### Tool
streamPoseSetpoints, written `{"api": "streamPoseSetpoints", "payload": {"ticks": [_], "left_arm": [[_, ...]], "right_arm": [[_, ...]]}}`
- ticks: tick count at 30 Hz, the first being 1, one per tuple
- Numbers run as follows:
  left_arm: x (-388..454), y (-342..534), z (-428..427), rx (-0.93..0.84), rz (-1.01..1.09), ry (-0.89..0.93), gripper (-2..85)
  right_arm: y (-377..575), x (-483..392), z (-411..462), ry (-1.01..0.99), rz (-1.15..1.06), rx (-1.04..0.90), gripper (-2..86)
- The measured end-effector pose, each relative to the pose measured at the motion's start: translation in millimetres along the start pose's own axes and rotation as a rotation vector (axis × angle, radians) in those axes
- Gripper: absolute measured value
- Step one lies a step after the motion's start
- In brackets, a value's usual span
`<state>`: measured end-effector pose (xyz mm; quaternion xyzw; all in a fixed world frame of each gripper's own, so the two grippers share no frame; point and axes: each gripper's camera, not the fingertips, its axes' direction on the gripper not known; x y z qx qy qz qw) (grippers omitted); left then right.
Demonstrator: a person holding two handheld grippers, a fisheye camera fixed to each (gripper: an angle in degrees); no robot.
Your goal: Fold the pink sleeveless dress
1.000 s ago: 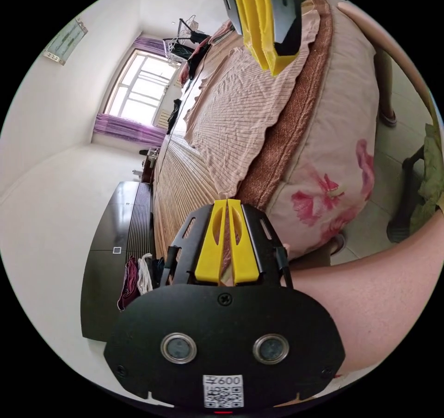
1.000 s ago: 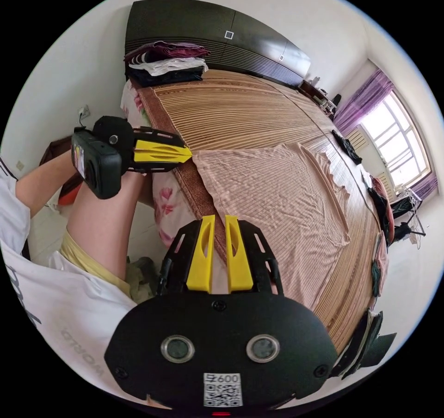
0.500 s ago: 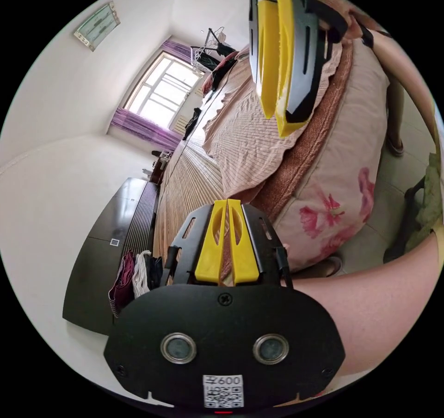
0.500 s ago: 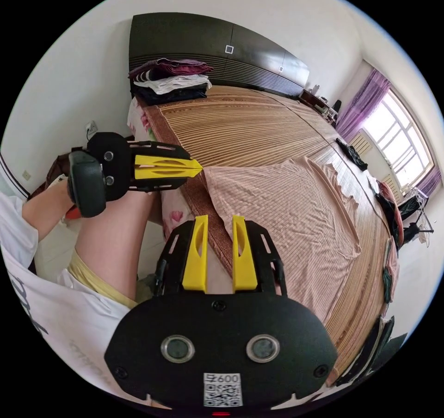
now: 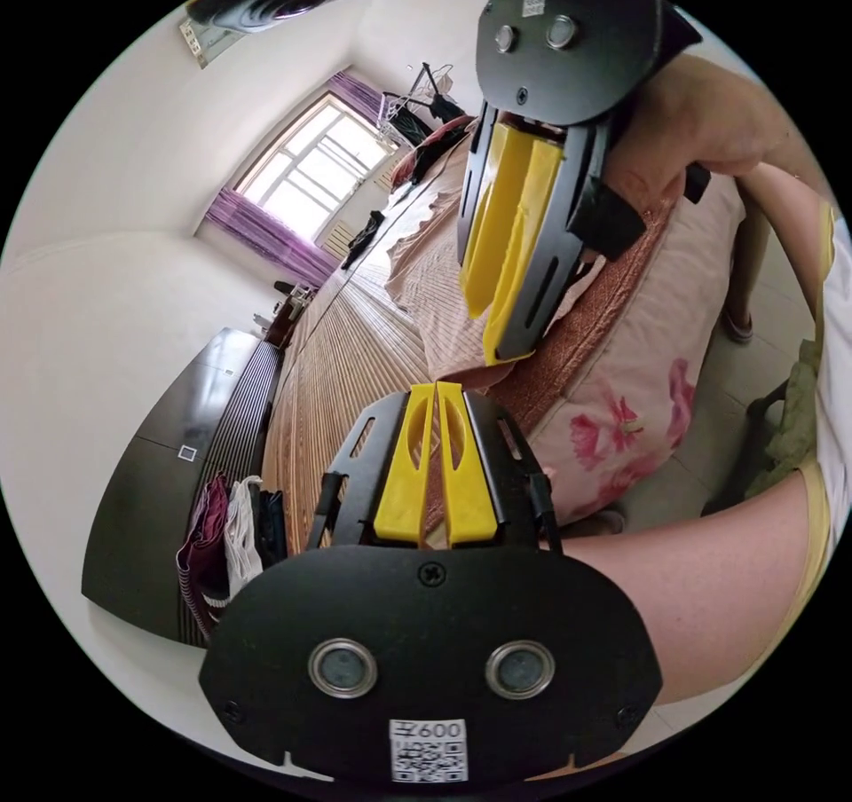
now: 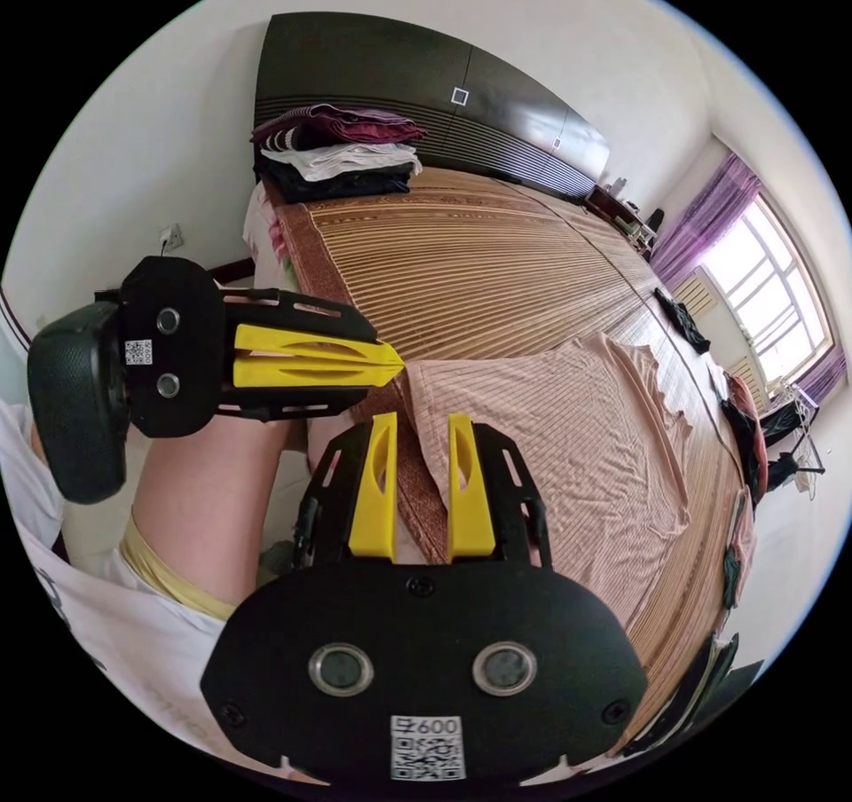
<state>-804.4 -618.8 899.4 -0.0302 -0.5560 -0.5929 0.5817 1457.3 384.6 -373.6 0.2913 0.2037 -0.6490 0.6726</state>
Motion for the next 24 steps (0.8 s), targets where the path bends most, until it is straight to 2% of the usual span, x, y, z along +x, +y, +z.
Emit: {"api": "streamPoseSetpoints", "payload": {"ticks": [9, 14, 24], "left_arm": [[-19, 10, 2, 0.014, -0.047, 0.026, 1.0], [-25, 12, 1, 0.02, -0.07, 0.036, 0.9], [-29, 11, 4, 0.035, -0.086, 0.046, 0.9]], "right_arm": [[-10, 10, 24, 0.005, 0.007, -0.042, 5.9], [-10, 28, 35, -0.016, 0.093, -0.084, 3.4], [1, 44, 32, 0.035, 0.089, -0.072, -0.8]]}}
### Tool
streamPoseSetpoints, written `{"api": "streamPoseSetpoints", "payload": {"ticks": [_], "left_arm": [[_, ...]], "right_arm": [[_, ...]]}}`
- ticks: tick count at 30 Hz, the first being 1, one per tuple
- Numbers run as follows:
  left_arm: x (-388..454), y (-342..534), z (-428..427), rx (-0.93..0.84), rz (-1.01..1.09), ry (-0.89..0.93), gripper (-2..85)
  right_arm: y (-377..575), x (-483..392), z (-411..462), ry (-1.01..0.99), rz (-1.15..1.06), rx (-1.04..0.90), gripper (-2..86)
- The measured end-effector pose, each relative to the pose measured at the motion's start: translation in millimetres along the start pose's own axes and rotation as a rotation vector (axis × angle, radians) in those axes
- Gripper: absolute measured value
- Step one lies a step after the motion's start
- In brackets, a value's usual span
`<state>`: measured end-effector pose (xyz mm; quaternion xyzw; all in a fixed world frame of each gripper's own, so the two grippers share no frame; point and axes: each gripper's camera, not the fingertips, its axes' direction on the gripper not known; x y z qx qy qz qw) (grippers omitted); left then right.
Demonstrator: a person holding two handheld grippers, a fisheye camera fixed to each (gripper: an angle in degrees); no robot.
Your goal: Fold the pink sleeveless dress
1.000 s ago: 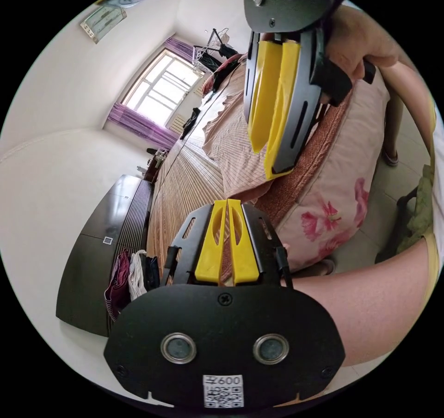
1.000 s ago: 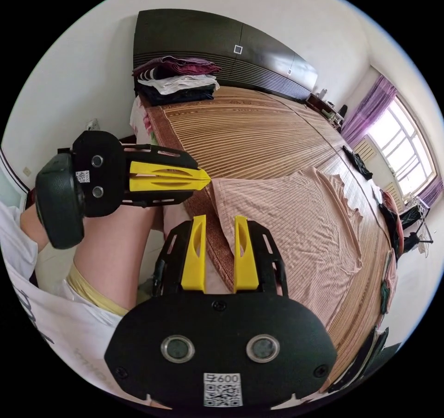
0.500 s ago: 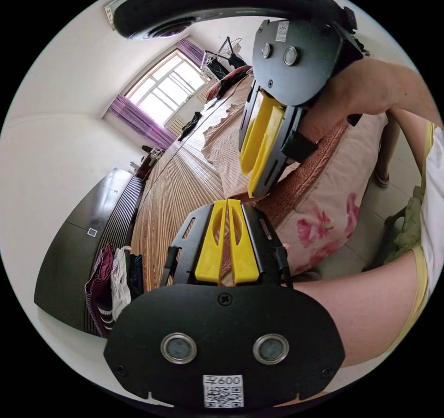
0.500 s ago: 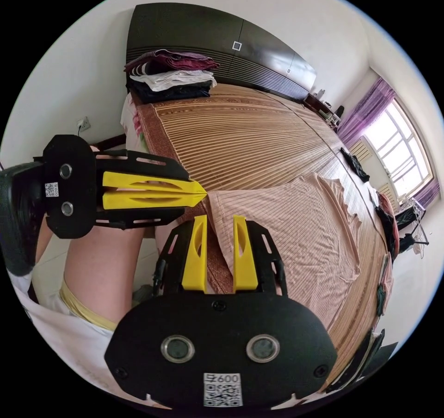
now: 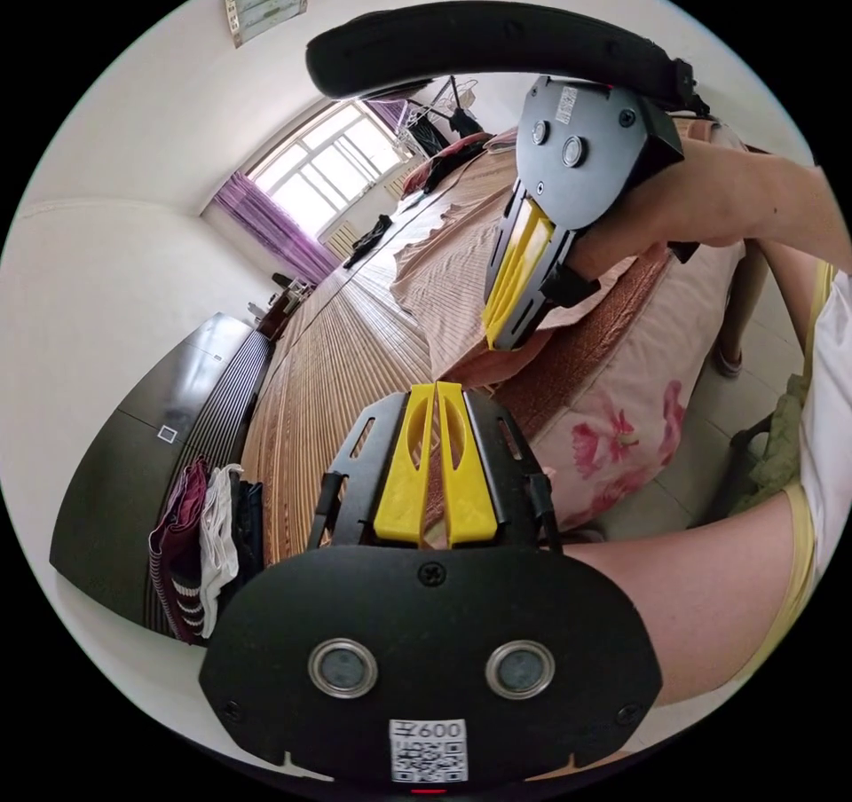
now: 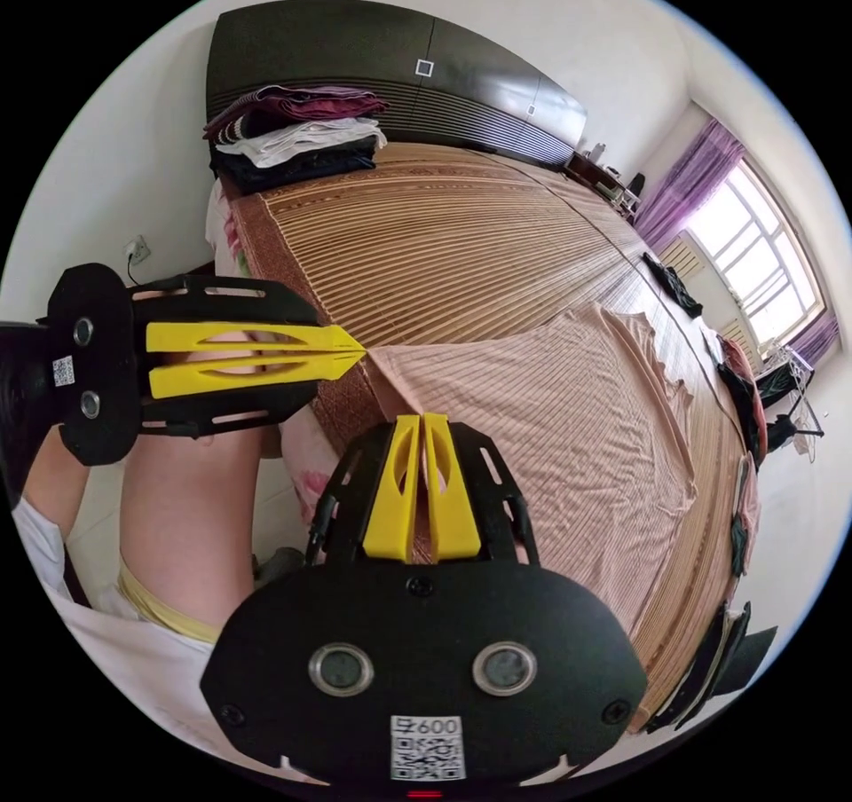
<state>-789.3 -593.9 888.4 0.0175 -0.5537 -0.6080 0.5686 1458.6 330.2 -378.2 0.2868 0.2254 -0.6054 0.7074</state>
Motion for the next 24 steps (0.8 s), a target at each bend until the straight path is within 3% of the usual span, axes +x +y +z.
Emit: {"api": "streamPoseSetpoints", "payload": {"ticks": [8, 15, 24], "left_arm": [[17, -11, 0, -0.005, 0.045, -0.024, 0.9], [62, -26, 9, -0.057, 0.232, -0.056, 1.1], [95, -39, 15, -0.083, 0.313, -0.143, 1.9]], "right_arm": [[8, 14, -1, 0.004, 0.007, -0.024, -0.9], [21, 36, -7, 0.008, 0.036, -0.007, -0.9], [38, 73, 2, -0.117, 0.123, -0.025, -0.9]]}}
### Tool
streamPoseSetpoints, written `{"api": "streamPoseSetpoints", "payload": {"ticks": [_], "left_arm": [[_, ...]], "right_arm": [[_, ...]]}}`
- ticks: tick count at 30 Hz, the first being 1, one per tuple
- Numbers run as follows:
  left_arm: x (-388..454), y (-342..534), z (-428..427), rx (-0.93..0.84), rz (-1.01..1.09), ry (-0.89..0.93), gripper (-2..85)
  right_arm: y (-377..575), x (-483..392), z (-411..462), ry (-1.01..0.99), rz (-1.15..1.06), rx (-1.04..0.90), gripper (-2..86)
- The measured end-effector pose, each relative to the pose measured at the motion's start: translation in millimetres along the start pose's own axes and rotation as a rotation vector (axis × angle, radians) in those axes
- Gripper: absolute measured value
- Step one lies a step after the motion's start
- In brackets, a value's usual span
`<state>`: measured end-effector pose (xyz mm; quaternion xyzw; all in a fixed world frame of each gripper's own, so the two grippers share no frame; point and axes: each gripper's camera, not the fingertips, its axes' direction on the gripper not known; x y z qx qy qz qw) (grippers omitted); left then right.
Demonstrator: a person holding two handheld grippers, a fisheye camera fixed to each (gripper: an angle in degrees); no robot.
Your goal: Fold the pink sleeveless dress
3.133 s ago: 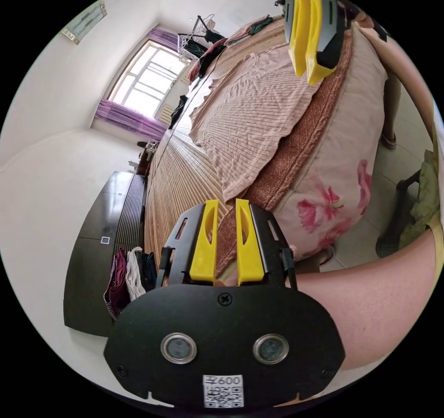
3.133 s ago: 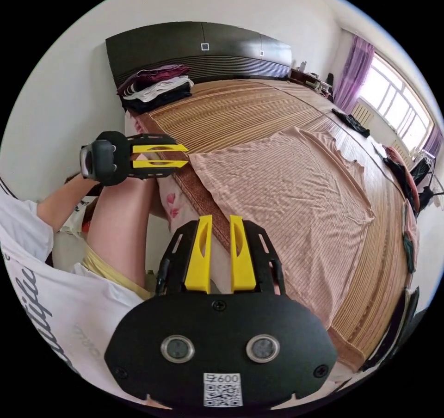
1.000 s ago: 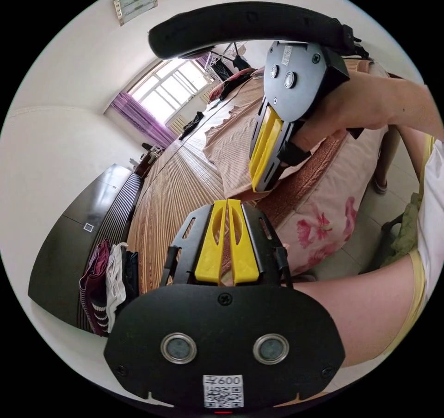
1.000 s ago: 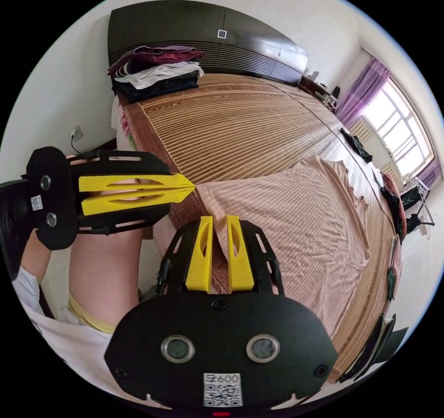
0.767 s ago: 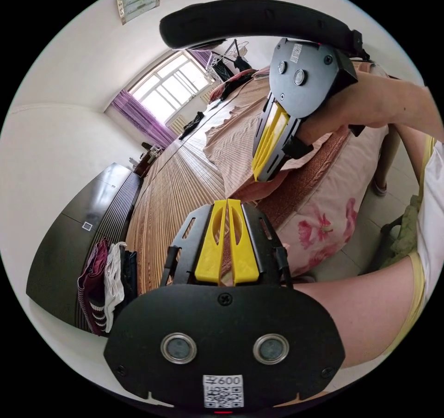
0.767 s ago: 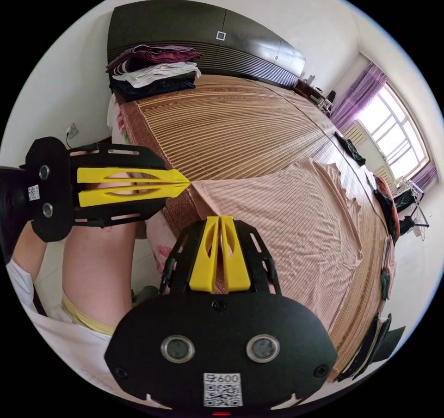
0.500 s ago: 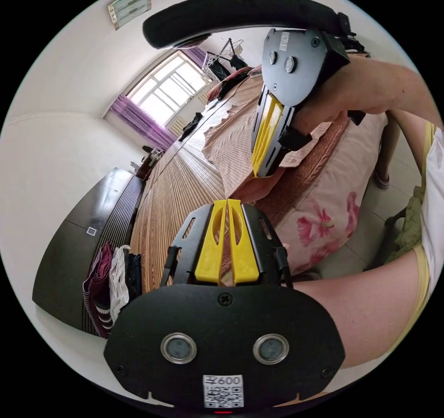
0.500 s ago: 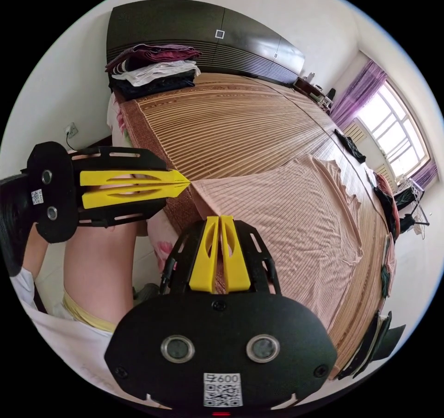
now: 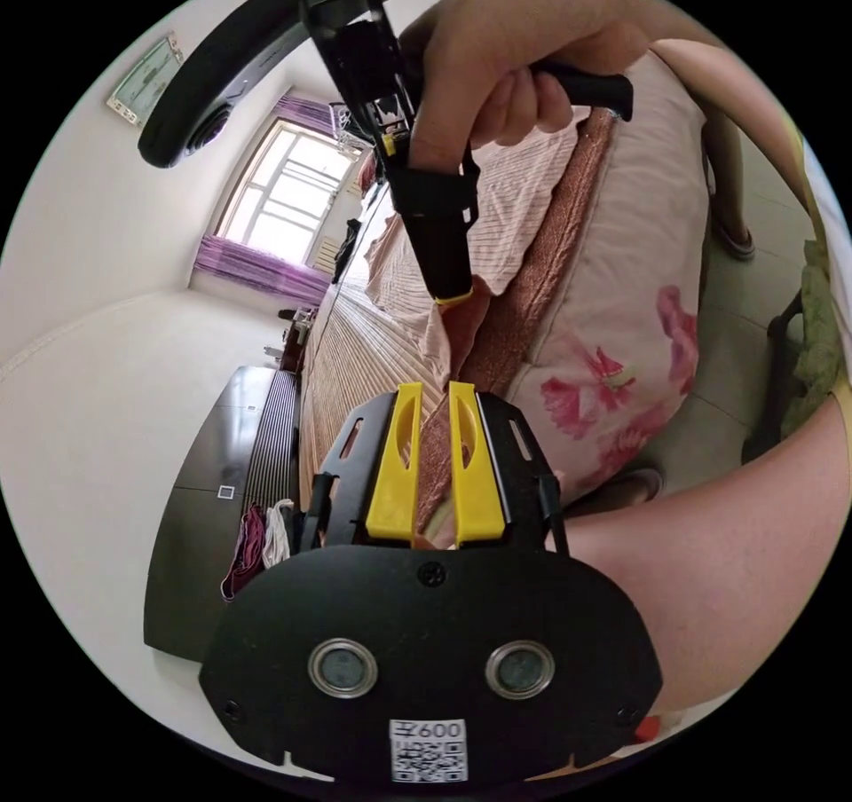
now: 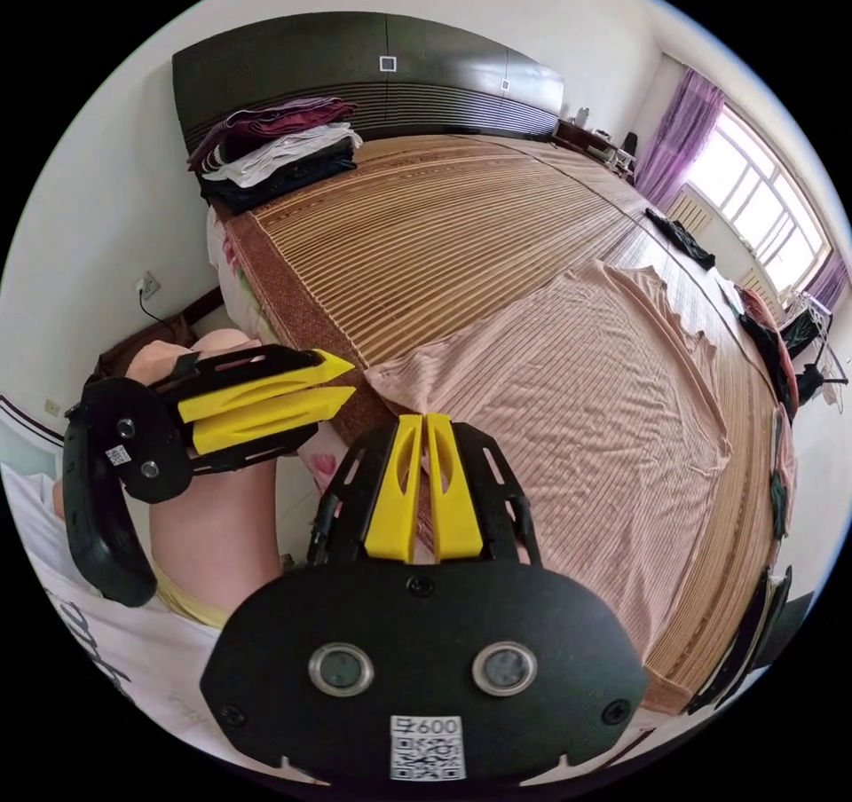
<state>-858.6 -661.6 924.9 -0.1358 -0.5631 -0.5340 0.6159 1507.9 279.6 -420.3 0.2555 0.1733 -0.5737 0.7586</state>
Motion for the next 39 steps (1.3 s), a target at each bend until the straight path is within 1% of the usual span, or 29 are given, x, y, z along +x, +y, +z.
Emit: {"api": "streamPoseSetpoints", "payload": {"ticks": [6, 11, 17, 21, 25, 29, 33, 35, 37, 39], "left_arm": [[-7, -14, 9, -0.027, -0.01, 0.043, 3.4], [-22, -21, 17, -0.044, -0.019, 0.152, 5.2], [-43, -19, 7, 0.07, -0.082, 0.15, 4.1], [-45, -26, 25, -0.002, -0.045, 0.185, 3.9], [-50, -26, 35, 0.001, -0.06, 0.219, 2.9], [-48, -25, 39, -0.015, -0.04, 0.2, 1.6], [-51, -19, 42, -0.024, -0.067, 0.191, 1.0], [-55, -14, 40, -0.02, -0.09, 0.186, 0.9], [-63, -4, 31, 0.023, -0.159, 0.142, 0.9], [-69, 3, 27, 0.046, -0.193, 0.136, 0.9]], "right_arm": [[4, 5, -2, 0.02, -0.009, 0.016, -0.9], [3, 7, -1, 0.026, -0.018, 0.023, -0.9], [2, 8, -5, 0.027, -0.03, 0.045, -0.9], [4, 10, -7, 0.025, -0.027, 0.053, -0.8], [5, 10, -4, 0.023, -0.028, 0.048, -0.8], [8, 10, -4, 0.012, -0.023, 0.054, -0.8], [13, 8, -2, 0.004, -0.029, 0.062, -0.7], [16, 8, 1, -0.01, -0.029, 0.078, -0.4], [20, 6, 6, -0.014, -0.031, 0.103, 0.5], [24, 1, 9, -0.01, -0.051, 0.128, 2.8]]}}
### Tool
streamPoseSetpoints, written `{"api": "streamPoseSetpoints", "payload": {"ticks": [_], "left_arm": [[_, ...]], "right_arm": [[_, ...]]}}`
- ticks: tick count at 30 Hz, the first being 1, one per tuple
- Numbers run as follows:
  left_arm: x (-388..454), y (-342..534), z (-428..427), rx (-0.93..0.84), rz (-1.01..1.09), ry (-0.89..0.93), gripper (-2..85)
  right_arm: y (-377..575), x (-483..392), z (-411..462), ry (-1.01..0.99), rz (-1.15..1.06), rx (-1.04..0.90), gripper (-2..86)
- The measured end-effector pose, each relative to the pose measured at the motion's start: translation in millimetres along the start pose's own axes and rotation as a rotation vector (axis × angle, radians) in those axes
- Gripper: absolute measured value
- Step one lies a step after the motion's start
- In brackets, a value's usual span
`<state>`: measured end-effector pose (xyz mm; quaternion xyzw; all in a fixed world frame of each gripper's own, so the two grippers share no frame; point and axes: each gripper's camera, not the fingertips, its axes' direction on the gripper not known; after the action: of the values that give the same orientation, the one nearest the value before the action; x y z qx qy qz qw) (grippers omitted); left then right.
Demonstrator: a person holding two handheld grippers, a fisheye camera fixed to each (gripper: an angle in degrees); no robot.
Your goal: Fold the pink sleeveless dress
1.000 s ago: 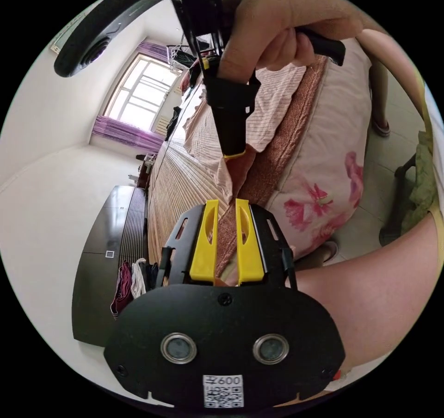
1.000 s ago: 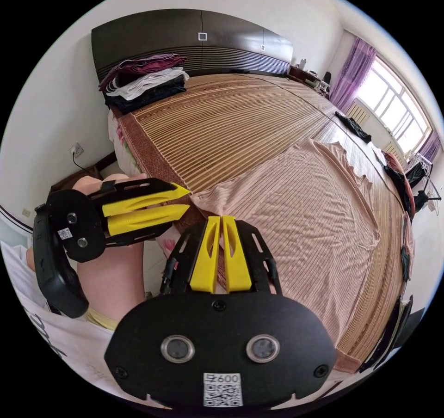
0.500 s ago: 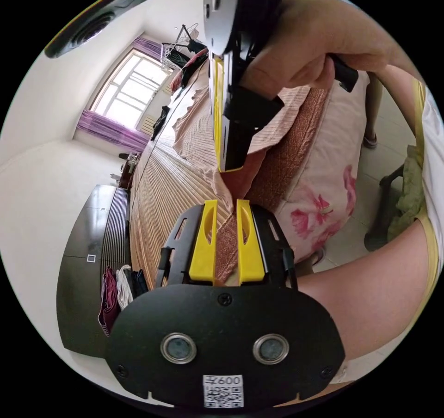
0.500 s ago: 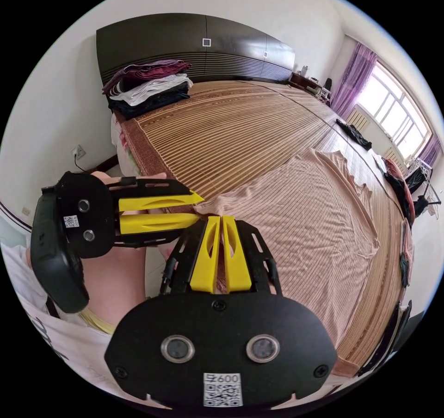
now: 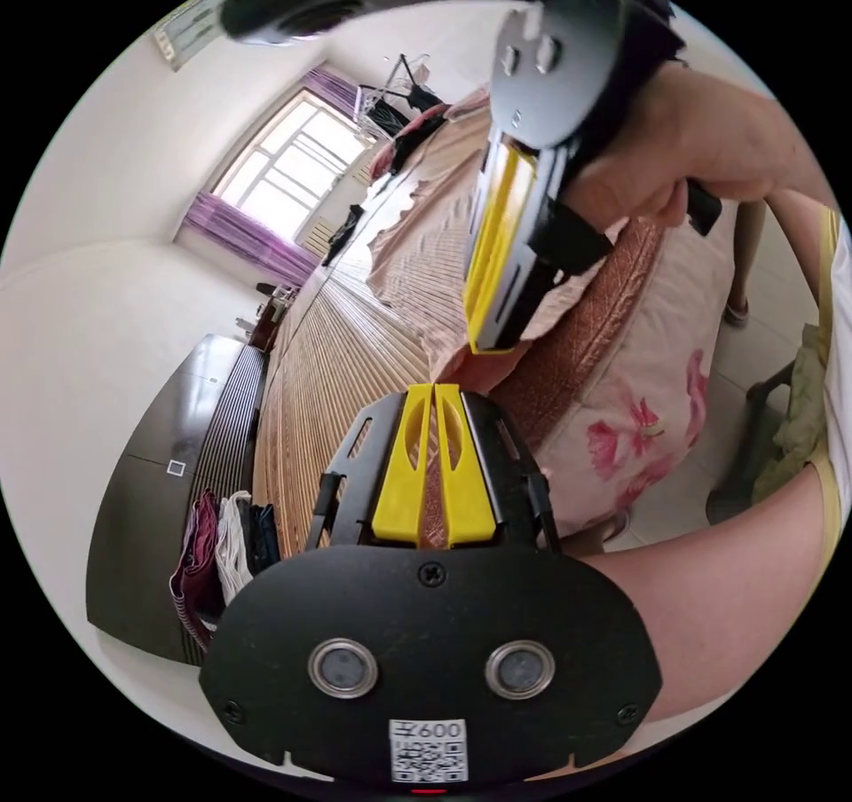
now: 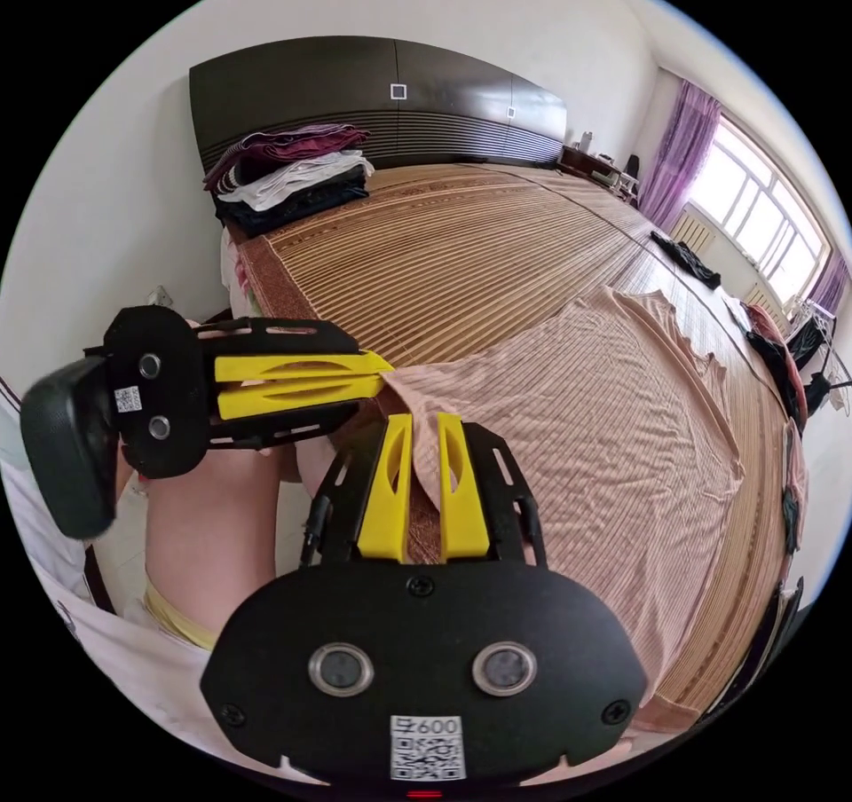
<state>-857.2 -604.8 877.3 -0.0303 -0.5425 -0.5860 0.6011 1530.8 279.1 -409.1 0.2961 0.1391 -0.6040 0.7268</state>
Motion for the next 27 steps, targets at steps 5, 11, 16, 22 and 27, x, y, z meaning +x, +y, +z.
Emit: {"api": "streamPoseSetpoints", "payload": {"ticks": [5, 11, 16, 22, 27], "left_arm": [[-6, 6, 1, -0.006, -0.006, 0.021, 1.0], [-7, 15, 0, -0.002, 0.003, 0.009, 1.1], [-25, 28, -4, 0.027, -0.059, 0.023, 1.1], [-49, 54, -20, 0.119, -0.166, 0.024, 1.2], [-54, 66, -27, 0.152, -0.183, 0.005, 1.3]], "right_arm": [[5, -36, -1, 0.145, -0.085, 0.075, 5.3], [-2, -74, 15, 0.275, -0.096, 0.093, 5.6], [-12, -97, 35, 0.324, -0.098, 0.065, 4.8], [3, -78, 54, 0.507, -0.027, -0.03, 3.4], [64, -40, 55, 0.836, -0.11, -0.188, 2.9]]}}
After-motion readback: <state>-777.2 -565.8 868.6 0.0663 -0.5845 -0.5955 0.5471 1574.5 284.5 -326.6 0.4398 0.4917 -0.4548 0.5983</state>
